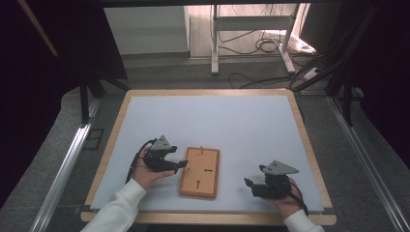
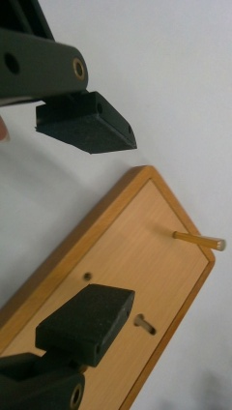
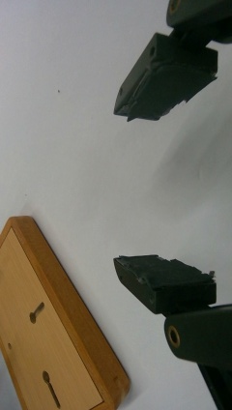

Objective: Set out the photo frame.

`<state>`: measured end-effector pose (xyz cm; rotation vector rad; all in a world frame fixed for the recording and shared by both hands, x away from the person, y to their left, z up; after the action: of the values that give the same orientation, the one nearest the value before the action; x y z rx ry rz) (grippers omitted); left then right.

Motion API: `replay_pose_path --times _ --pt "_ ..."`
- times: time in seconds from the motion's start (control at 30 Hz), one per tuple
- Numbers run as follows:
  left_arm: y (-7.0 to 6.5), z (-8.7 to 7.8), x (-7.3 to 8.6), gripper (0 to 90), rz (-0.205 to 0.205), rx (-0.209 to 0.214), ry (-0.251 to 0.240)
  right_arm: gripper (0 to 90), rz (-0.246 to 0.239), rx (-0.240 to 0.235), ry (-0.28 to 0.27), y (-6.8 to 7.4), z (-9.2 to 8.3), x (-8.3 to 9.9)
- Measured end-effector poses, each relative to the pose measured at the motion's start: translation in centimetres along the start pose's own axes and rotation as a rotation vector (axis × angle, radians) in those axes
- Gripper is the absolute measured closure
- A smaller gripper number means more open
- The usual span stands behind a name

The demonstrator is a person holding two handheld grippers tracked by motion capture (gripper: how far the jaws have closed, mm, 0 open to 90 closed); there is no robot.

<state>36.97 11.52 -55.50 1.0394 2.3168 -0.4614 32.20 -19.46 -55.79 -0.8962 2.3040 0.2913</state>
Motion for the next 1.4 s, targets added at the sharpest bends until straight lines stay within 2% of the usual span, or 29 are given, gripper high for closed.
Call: replay_pose_path --times 0.27,0.43,0.57,0.67,0.83,1.03,1.23,1.3,1.4 --pt "0.0 0.6 -1.6 27.3 0.037 0.013 0.016 24.4 -0.003 0.003 0.005 0.0 0.0 0.1" --pt "-0.2 1.8 -2.9 28.2 0.065 0.025 0.027 24.4 0.0 0.007 0.008 0.0 0.1 0.0" --pt "-0.7 2.9 -4.3 31.6 0.115 0.048 0.032 24.4 -0.008 0.004 0.013 0.2 0.4 -0.1" --pt "-1.1 3.7 -5.0 34.8 0.134 0.053 0.032 24.4 -0.014 0.004 0.015 0.3 0.4 -0.1" --pt "-1.1 4.1 -5.3 45.8 0.147 0.045 0.043 24.4 -0.011 0.006 0.014 0.2 0.4 -0.1" --pt "-1.0 4.8 -5.6 62.6 0.148 0.08 0.034 24.4 -0.016 0.005 0.016 0.4 0.5 -0.2" --pt "-1.0 5.6 -5.5 78.5 0.18 0.078 0.049 24.4 -0.018 0.004 0.015 0.5 0.6 -0.2" --pt "-1.0 5.7 -5.6 83.7 0.154 0.081 0.032 24.2 -0.021 0.002 0.014 0.7 0.6 -0.4" --pt "-0.8 5.7 -5.5 84.9 0.15 0.099 0.037 24.0 -0.03 -0.002 0.014 0.9 0.6 -0.5"
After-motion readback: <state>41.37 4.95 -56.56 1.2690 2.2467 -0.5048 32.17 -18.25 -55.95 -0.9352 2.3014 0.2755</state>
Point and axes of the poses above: each handheld gripper's, and its own axes: z roughly forward along the jaws, x roughly out of its underside, y roughly to its left, the point moved 7 cm from there along z, roughly forward along the jaws, and after that the axes turned 13 degrees about y, right-handed, at the moved point
